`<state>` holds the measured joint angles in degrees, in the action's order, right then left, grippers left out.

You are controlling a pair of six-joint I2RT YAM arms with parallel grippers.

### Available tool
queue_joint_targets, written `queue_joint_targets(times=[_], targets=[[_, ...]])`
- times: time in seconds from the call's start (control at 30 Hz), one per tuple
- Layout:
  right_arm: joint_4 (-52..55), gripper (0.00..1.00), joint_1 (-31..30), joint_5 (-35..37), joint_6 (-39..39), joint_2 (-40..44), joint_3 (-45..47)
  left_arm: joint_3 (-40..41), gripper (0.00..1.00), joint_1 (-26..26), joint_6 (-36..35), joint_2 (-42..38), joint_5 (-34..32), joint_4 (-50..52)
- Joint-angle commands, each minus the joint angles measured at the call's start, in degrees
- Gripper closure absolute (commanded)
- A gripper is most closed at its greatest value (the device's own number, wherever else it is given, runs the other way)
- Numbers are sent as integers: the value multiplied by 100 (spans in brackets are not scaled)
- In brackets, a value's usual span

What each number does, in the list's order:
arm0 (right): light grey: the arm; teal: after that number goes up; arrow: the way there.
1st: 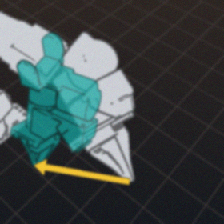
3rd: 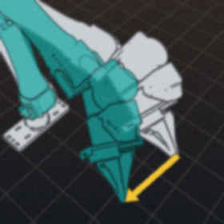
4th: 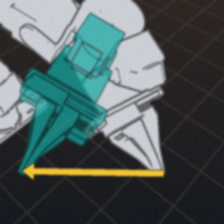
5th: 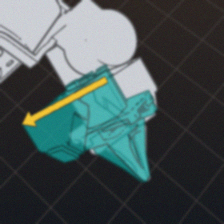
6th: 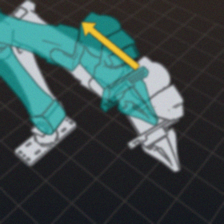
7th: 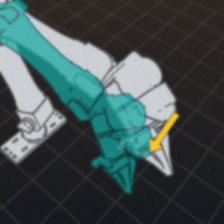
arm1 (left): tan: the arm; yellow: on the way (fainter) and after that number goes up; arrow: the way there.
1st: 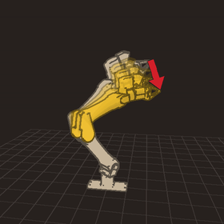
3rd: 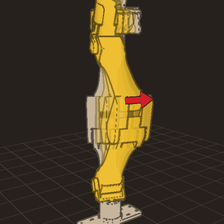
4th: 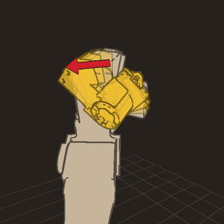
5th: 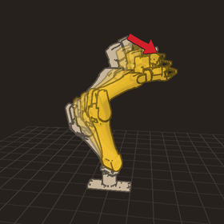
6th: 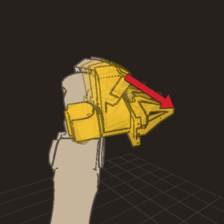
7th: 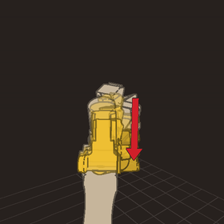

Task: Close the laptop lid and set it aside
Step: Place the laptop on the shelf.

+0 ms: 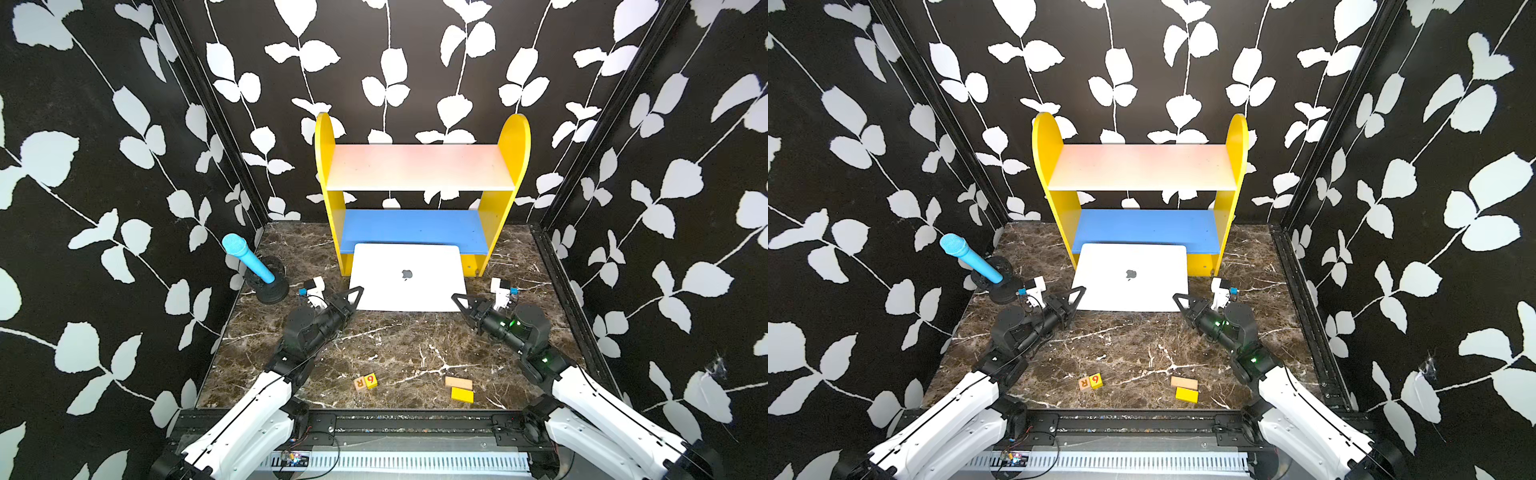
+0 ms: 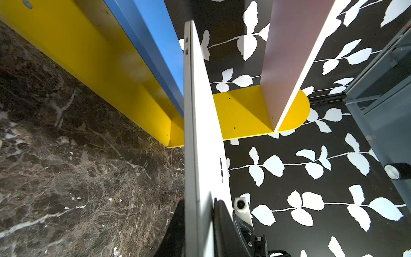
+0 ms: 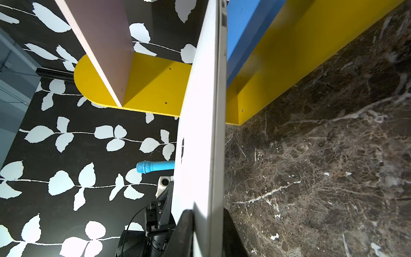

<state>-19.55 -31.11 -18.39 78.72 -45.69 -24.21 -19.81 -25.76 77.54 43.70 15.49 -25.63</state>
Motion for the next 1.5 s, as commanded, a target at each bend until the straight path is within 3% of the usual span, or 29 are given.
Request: queue_joint_targets(times=[0.0,1.47], targets=[[-223,100,-149,-457,-614,39,-320,-462,100,-131,-548,-23,602,-671],[586,100,-184,-654,-961,-211,-1966,-2324,100,-165,-951,294,806,163]])
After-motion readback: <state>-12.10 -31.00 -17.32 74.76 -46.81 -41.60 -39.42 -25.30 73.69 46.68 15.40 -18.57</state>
